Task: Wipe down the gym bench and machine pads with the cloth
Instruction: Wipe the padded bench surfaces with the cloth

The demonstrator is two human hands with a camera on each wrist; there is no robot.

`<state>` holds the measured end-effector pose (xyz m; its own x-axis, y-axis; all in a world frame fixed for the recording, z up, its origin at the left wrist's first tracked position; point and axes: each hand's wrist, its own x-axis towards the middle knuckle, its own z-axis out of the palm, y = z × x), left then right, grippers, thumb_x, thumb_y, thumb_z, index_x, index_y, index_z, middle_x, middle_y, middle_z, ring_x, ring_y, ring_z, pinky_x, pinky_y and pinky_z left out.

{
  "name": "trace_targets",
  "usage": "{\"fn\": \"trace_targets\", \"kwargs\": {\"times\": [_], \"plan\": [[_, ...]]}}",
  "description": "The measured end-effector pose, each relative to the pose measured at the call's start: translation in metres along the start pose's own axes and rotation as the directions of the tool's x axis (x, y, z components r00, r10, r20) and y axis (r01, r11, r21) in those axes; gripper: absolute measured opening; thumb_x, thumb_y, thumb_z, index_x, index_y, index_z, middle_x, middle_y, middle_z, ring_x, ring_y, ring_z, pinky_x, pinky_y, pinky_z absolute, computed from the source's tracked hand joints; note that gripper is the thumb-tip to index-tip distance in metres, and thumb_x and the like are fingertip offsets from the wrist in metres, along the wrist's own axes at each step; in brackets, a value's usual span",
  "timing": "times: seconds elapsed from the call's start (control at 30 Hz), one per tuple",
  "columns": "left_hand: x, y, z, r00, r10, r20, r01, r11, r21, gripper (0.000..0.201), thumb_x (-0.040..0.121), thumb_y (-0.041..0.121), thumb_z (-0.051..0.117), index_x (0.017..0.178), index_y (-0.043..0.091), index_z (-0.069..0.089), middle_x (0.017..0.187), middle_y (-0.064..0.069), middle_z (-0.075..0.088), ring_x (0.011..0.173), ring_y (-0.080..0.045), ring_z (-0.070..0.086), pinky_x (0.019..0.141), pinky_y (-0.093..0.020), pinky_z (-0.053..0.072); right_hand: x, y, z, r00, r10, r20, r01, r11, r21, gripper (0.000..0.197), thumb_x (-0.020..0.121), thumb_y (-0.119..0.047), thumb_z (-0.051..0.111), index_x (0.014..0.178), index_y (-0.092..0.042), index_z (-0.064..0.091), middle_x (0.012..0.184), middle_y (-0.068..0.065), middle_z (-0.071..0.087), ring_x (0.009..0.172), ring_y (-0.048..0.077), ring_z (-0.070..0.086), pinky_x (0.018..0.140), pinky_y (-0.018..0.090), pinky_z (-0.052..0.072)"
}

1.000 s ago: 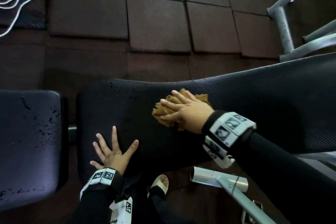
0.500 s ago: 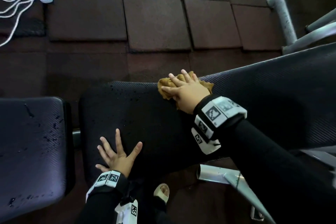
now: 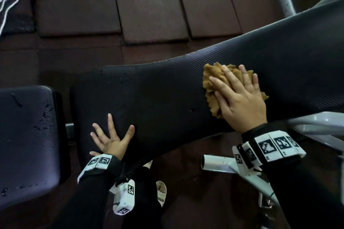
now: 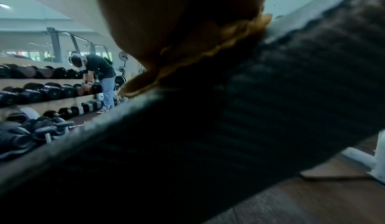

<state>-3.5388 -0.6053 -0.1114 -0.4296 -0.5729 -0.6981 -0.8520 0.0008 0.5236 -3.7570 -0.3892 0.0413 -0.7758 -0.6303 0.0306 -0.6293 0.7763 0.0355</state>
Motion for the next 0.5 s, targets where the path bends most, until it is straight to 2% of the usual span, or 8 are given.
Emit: {"fn": "trace_targets", "kwargs": {"times": [0.07, 0.17, 0.33, 0.43, 0.5], "plan": [[0.001, -0.002, 0.001, 1.000, 0.008, -0.022, -0.008, 1.000, 0.008, 0.083, 0.058, 0.090, 0.033, 0.124, 0.074, -0.015, 0.155, 0.008, -0.027, 0.143, -0.018, -0.025, 0.108, -0.065, -0.010, 0.003, -0.007, 0.006, 0.999, 0.049, -0.004, -0.049, 0.999, -0.012, 0.042, 0.093, -0.043, 0.042, 0.133, -0.036, 0.050, 0.150, -0.003, 0.034, 0.142, 0.031, 0.021, 0.116, 0.049, 0.008], [0.003, -0.004, 0.003, 0.999, 0.019, -0.027, -0.018, 1.000, 0.012, 0.082, 0.059, 0.090, 0.032, 0.124, 0.074, -0.016, 0.155, 0.007, -0.027, 0.143, -0.019, -0.024, 0.107, -0.066, -0.009, 0.017, -0.033, 0.018, 0.997, 0.077, 0.019, -0.077, 0.997, 0.000, 0.047, 0.090, -0.050, 0.042, 0.135, -0.036, 0.047, 0.152, -0.003, 0.030, 0.144, 0.032, 0.015, 0.116, 0.048, 0.002], [0.005, -0.007, 0.004, 0.998, 0.037, -0.051, -0.037, 0.999, -0.004, 0.080, 0.052, 0.097, 0.028, 0.114, 0.080, -0.019, 0.155, 0.007, -0.027, 0.143, -0.020, -0.023, 0.106, -0.066, -0.009, 0.008, -0.106, 0.050, 0.987, -0.120, 0.105, 0.117, 0.992, 0.037, 0.044, 0.087, -0.031, 0.053, 0.131, -0.035, 0.053, 0.150, 0.000, 0.033, 0.142, 0.035, 0.020, 0.116, 0.050, 0.005], [0.006, -0.007, 0.005, 0.997, 0.040, -0.062, -0.042, 0.999, -0.027, 0.082, 0.044, 0.100, 0.026, 0.111, 0.082, -0.018, 0.156, 0.007, -0.025, 0.143, -0.022, -0.022, 0.109, -0.064, -0.009, -0.028, -0.141, 0.067, 0.930, -0.291, 0.222, 0.281, 0.957, 0.078, 0.049, 0.086, -0.026, 0.052, 0.134, -0.036, 0.048, 0.154, -0.002, 0.026, 0.144, 0.033, 0.011, 0.116, 0.048, -0.004], [0.007, -0.007, 0.004, 0.997, 0.042, -0.062, -0.044, 0.998, -0.040, 0.081, 0.043, 0.100, 0.027, 0.109, 0.083, -0.018, 0.156, 0.007, -0.025, 0.143, -0.023, -0.023, 0.111, -0.061, -0.008, -0.051, -0.143, 0.071, 0.903, -0.330, 0.274, 0.325, 0.943, 0.064, 0.051, 0.088, -0.028, 0.048, 0.137, -0.038, 0.043, 0.156, -0.004, 0.020, 0.145, 0.030, 0.008, 0.117, 0.047, -0.003]]}}
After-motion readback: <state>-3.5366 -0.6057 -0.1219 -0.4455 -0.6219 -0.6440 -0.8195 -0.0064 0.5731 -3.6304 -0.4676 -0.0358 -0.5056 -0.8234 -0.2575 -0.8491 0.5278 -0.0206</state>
